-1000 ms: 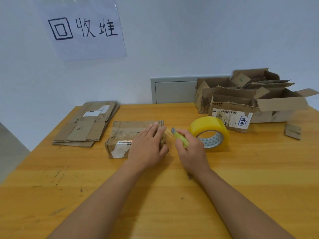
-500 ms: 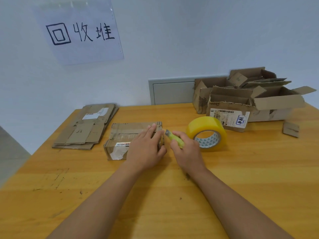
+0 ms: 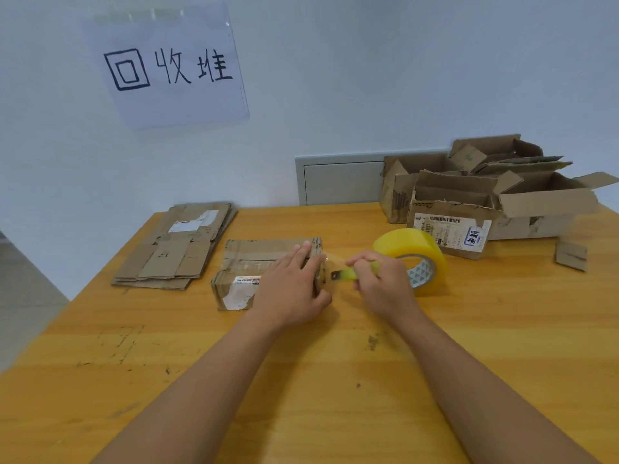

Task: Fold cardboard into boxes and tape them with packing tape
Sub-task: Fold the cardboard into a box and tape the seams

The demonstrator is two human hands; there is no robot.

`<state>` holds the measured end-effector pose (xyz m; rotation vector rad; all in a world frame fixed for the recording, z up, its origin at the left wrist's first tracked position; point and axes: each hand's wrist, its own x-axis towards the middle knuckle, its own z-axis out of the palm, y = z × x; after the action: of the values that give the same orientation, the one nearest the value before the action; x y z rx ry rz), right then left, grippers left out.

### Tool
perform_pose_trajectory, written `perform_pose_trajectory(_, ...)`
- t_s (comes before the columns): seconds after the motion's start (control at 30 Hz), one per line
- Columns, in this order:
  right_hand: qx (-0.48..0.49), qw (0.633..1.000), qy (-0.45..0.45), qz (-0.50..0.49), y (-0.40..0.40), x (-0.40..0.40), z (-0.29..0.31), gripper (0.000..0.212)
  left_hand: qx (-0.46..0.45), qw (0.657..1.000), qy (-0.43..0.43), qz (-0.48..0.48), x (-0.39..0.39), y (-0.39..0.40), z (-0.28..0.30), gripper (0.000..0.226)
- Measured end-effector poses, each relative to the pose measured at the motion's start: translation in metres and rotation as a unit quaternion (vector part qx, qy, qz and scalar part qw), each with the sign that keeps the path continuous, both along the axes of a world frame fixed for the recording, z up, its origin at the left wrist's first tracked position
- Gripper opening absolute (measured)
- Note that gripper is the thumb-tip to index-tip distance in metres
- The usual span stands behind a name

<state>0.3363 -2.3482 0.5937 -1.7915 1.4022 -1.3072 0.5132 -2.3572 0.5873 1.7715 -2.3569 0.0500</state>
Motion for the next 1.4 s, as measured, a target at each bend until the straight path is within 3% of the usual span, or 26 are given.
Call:
perform_pose_trajectory(0.1, 0.096, 0.995, -0.004, 0.038, -0.005, -0.022, 0.014, 0.020, 0.009, 1.000, -0.003, -0.004, 0.001, 0.000, 0.002, 0.068)
perform_pose_trajectory(0.2, 0.227, 0.960, -0.008, 0.165, 0.002, -0.050, 0.005, 0.011, 0.017, 1.000, 0.000, -0.010, 0.003, -0.001, 0.004, 0.068)
perform_pose_trajectory(0.3, 0.282, 0.925, 0.091, 0.238, 0.015, -0.059, -0.012, 0.009, 0.021, 1.000, -0.006, -0.015, 0.005, -0.003, 0.004, 0.068)
perform_pose_trajectory(0.37, 0.268, 0.918, 0.186, 0.224, 0.016, -0.055, -0.020, 0.009, 0.019, 1.000, -0.008, -0.016, 0.006, -0.004, 0.003, 0.068)
perform_pose_trajectory(0.43, 0.195, 0.935, 0.249, 0.162, 0.016, -0.046, -0.020, 0.009, 0.017, 1.000, -0.008, -0.020, 0.006, -0.004, 0.002, 0.068)
perform_pose_trajectory(0.53, 0.017, 0.973, 0.216, 0.080, 0.016, -0.026, -0.011, 0.014, 0.012, 1.000, -0.008, -0.021, 0.007, -0.004, 0.000, 0.068)
perform_pose_trajectory(0.6, -0.031, 0.970, 0.232, 0.074, 0.011, -0.008, -0.010, 0.036, 0.006, 1.000, -0.005, -0.024, 0.007, -0.004, -0.001, 0.068)
perform_pose_trajectory(0.67, -0.005, 0.957, 0.281, 0.074, 0.003, 0.012, -0.015, 0.058, 0.000, 1.000, -0.002, -0.026, 0.007, -0.004, -0.001, 0.066)
perform_pose_trajectory(0.73, 0.009, 0.947, 0.318, 0.048, -0.003, 0.025, -0.023, 0.065, 0.001, 1.000, -0.003, -0.026, 0.008, -0.004, -0.001, 0.066)
perform_pose_trajectory(1.03, -0.050, 0.939, 0.336, -0.054, -0.013, 0.026, -0.054, 0.032, 0.007, 0.999, -0.017, -0.051, 0.017, -0.007, 0.000, 0.067)
perform_pose_trajectory(1.1, -0.046, 0.937, 0.343, -0.054, -0.011, 0.025, -0.054, 0.020, 0.009, 0.999, -0.013, -0.050, 0.021, -0.006, 0.000, 0.067)
perform_pose_trajectory(1.17, -0.022, 0.938, 0.344, -0.038, -0.008, 0.025, -0.052, 0.021, 0.008, 0.999, -0.014, -0.051, 0.025, -0.005, 0.001, 0.067)
perform_pose_trajectory(1.23, -0.010, 0.946, 0.322, -0.026, -0.007, 0.026, -0.049, 0.028, 0.003, 0.998, -0.018, -0.056, 0.030, -0.002, 0.001, 0.067)
perform_pose_trajectory(1.4, 0.018, 0.987, 0.159, 0.009, -0.011, 0.030, -0.033, 0.034, -0.016, 0.996, -0.055, -0.062, 0.049, 0.007, -0.001, 0.065)
